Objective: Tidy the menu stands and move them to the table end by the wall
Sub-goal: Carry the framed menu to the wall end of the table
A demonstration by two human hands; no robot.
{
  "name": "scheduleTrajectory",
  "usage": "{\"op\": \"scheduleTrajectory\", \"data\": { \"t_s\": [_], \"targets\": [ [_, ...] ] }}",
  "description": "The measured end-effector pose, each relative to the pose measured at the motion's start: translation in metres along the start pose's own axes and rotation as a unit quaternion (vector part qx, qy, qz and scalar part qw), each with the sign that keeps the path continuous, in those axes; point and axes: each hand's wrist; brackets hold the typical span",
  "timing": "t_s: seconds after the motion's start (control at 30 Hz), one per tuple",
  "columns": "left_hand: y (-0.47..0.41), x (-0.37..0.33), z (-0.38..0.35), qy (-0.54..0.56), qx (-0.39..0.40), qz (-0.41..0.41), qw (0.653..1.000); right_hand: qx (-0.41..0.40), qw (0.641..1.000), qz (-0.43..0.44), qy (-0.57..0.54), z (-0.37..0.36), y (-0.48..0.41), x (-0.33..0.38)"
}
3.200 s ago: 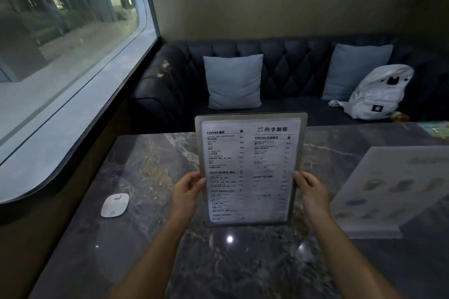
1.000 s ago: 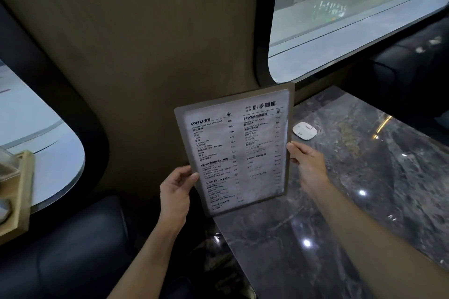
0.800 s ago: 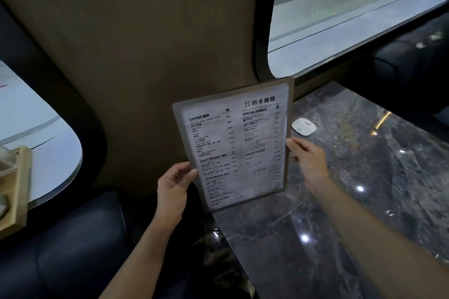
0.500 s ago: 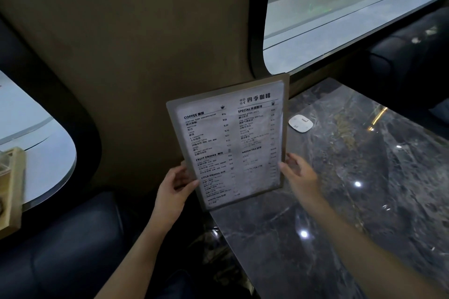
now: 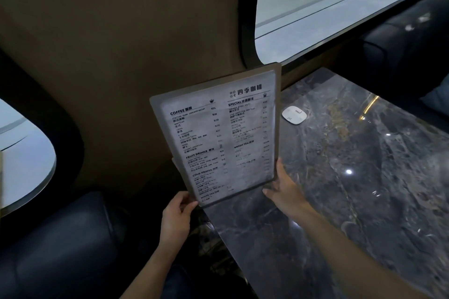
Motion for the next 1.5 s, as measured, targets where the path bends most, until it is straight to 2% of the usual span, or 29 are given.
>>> {"op": "scheduleTrajectory", "data": {
  "t_s": [0.13,0.27,0.53,0.8,1.1,1.5],
  "targets": [
    [0.001,0.006,0.000,0.008,0.011,0.007,1.000,0.021,1.000,-0.020,0.010,0.004,-0.006,0.004],
    [0.006,0.010,-0.001,0.020,0.019,0.006,1.000,0.053,0.999,-0.001,0.003,0.011,-0.013,0.009],
    [0.010,0.010,-0.012,0.065,0.002,0.009,0.998,0.023,1.000,-0.010,0.008,0.012,-0.018,-0.011],
    [0.010,0.017,-0.022,0.034,-0.011,0.022,0.999,0.032,0.997,-0.065,0.009,0.009,-0.024,-0.027],
    [-0.007,0.013,-0.018,-0.018,-0.035,0.008,0.999,0.062,0.996,-0.062,0.005,0.002,-0.048,-0.017],
    [-0.040,0.010,-0.007,0.014,-0.055,0.009,0.998,0.088,0.994,-0.043,-0.047,-0.012,-0.086,0.006]
  ]
}}
Point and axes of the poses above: each hand's wrist, its own y-axis away from the middle knuckle, its own z-axis out of the back of the hand, x = y × z
